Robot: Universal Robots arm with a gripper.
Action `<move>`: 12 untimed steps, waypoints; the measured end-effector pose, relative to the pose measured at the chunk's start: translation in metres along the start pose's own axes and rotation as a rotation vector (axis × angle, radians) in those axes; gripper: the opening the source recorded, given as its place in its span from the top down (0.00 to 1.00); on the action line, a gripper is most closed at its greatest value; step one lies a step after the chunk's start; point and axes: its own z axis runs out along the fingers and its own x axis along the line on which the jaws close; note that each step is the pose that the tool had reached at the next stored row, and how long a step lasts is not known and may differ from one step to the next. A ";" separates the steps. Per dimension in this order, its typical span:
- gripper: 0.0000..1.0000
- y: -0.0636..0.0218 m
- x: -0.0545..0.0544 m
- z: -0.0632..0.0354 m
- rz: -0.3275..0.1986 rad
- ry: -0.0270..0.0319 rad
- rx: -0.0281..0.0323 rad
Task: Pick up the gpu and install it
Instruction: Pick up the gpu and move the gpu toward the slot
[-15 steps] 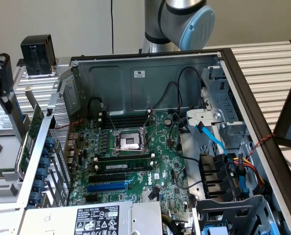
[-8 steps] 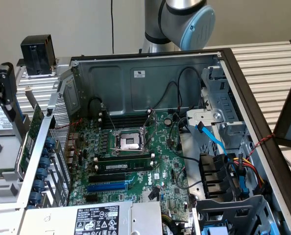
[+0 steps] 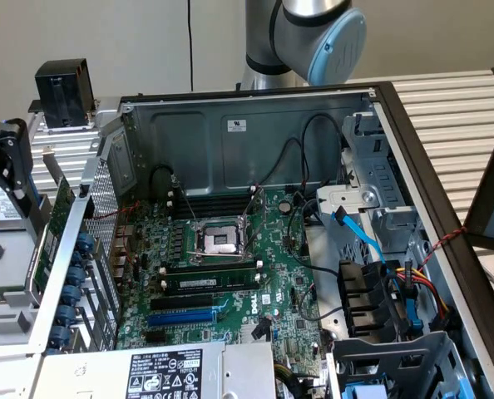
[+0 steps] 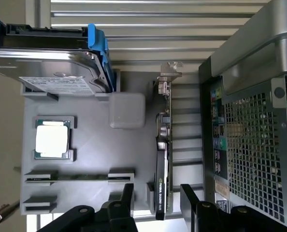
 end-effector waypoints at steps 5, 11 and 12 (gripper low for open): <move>0.49 -0.0024 0.000 0.0057 0.002 -0.0054 -0.0136; 0.49 -0.0050 0.001 0.0152 0.002 -0.0148 -0.0147; 0.49 -0.0056 0.001 0.0169 0.003 -0.0163 -0.0149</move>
